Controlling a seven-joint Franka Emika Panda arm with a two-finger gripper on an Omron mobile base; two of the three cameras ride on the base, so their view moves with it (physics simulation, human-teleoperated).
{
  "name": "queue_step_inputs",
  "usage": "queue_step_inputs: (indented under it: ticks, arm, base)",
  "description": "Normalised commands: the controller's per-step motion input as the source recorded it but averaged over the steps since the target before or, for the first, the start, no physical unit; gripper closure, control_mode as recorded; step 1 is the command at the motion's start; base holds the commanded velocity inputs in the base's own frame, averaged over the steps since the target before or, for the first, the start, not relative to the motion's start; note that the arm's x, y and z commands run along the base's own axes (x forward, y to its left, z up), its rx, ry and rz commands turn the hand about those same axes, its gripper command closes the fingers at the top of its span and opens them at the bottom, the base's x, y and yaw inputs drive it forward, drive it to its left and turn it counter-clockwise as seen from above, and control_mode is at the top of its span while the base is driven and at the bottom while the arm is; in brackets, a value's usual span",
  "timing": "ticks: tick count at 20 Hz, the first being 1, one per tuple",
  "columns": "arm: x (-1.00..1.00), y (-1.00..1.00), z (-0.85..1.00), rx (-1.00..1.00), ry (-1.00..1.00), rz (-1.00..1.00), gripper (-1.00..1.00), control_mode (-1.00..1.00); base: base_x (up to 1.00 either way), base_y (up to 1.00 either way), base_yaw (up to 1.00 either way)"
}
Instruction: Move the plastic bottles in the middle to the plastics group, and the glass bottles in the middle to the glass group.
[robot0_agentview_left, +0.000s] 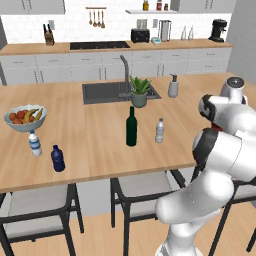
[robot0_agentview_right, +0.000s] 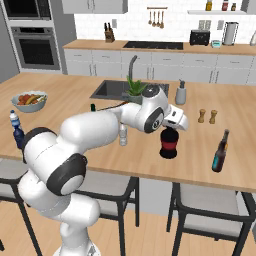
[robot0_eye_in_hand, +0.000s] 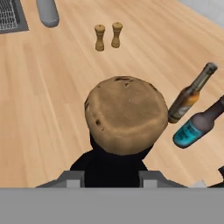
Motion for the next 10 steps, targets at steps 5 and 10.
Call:
queue_step_inputs:
  ticks: [5, 10]
  arm:
    - [0.14, -0.42, -0.04, 0.00, 0.00, -0.06, 1.00, -1.00]
    - [0.00, -0.17, -0.16, 0.00, -0.03, -0.04, 1.00, -1.00]
  base:
    - [0.00, 0.00, 0.00]
    - [0.00, 0.00, 0.00]
